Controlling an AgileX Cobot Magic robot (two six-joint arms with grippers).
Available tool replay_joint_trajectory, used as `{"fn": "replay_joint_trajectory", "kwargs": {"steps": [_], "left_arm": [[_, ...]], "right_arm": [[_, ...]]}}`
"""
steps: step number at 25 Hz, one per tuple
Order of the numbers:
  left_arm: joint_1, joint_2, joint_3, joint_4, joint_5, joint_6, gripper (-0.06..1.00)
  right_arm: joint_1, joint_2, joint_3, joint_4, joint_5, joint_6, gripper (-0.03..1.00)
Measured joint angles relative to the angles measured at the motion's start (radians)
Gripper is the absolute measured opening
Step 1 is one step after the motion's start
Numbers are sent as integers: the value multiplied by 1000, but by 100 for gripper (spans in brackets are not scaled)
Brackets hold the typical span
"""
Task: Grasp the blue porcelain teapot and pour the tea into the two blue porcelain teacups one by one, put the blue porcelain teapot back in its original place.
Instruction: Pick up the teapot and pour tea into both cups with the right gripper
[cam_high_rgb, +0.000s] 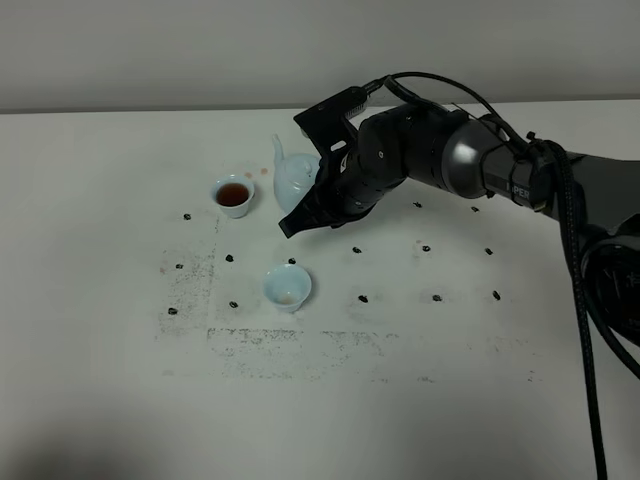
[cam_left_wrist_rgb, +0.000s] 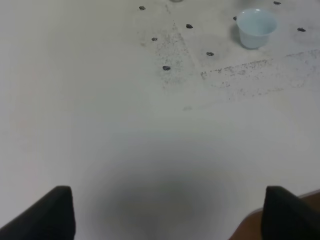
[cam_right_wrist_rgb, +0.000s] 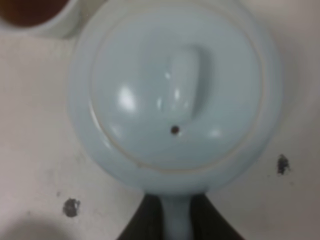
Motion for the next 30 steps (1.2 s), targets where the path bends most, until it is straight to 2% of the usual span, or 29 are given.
{"fn": "replay_joint_trajectory", "kwargs": {"steps": [6, 10, 13, 15, 18, 25, 28, 30], "left_arm": [[0, 0, 0, 0, 0, 0, 72], [0, 0, 0, 0, 0, 0, 72], [0, 0, 0, 0, 0, 0, 72], [0, 0, 0, 0, 0, 0, 72], [0, 0, 0, 0, 0, 0, 72], [0, 0, 0, 0, 0, 0, 72], [0, 0, 0, 0, 0, 0, 72], [0, 0, 0, 0, 0, 0, 72]], "right_arm": [[-1, 3, 1, 2, -3, 0, 4], [-1, -23, 2, -15, 48, -1, 4], [-1, -95, 12, -67, 102, -4, 4], [-1, -175, 60, -102, 102, -9, 4], [3, -307, 197, -161, 58, -19, 4], [34, -501, 540, -289, -192, -189, 4], [43, -503, 616, -375, -236, -218, 4], [59, -503, 658, -471, -238, -220, 4]]}}
